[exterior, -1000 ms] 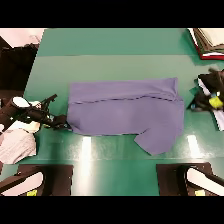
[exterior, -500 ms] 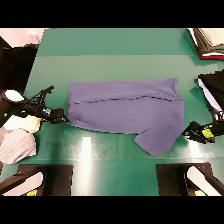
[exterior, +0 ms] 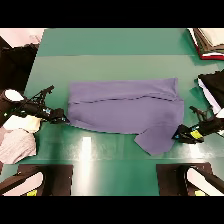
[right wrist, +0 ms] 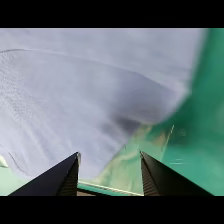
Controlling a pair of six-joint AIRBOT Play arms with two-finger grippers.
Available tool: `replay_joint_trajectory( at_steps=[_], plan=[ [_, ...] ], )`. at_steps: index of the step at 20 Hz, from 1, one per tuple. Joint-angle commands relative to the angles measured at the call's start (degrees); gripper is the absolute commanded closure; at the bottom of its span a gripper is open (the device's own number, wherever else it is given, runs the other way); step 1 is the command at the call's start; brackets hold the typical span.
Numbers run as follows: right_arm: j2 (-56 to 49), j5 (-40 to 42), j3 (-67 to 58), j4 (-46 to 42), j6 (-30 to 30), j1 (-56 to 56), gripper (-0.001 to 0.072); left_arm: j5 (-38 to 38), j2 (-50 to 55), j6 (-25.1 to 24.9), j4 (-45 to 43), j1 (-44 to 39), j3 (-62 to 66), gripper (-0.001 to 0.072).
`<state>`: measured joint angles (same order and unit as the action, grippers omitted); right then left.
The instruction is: Fold the shirts.
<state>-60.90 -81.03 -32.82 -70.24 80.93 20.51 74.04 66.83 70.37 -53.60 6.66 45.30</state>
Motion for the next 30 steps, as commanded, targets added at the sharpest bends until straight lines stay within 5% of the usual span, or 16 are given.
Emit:
replay_joint_trajectory(
  at_steps=[1,2,6,7,12,17,25,30],
  plan=[
    [-3.8,0.9,0.1,0.2,1.4,-5.2,0.0283,0.6,0.0,-0.3,0.0,0.0,0.0,0.0682],
    [-4.2,1.6,0.1,0.2,1.6,-6.0,0.0284,0.8,0.0,-0.3,0.0,0.0,0.0,0.0683],
    [-1.4,3.8,0.1,-0.5,1.5,-8.4,0.0664,1.5,0.0,-0.8,-0.4,0.0,0.2,0.0683],
    [0.2,3.5,0.1,-0.5,1.5,-8.4,0.0691,2.0,-0.1,-0.8,-1.3,0.0,0.7,0.0683],
    [11.5,-4.4,0.0,-0.2,1.6,-8.4,0.0693,5.7,-8.1,1.3,-6.5,0.0,2.1,0.0684],
    [18.1,3.0,-4.8,-0.2,3.7,-8.4,0.0694,2.9,-14.2,1.7,-5.2,0.0,2.3,0.0683],
    [1.5,8.1,-25.1,0.2,2.0,-8.7,0.0694,-13.0,-13.1,3.2,-4.5,0.0,2.3,0.0682],
    [-10.9,9.4,-36.4,0.2,1.0,-8.7,0.0693,-23.3,-7.4,2.0,3.4,0.0,2.4,0.0682]
  ],
)
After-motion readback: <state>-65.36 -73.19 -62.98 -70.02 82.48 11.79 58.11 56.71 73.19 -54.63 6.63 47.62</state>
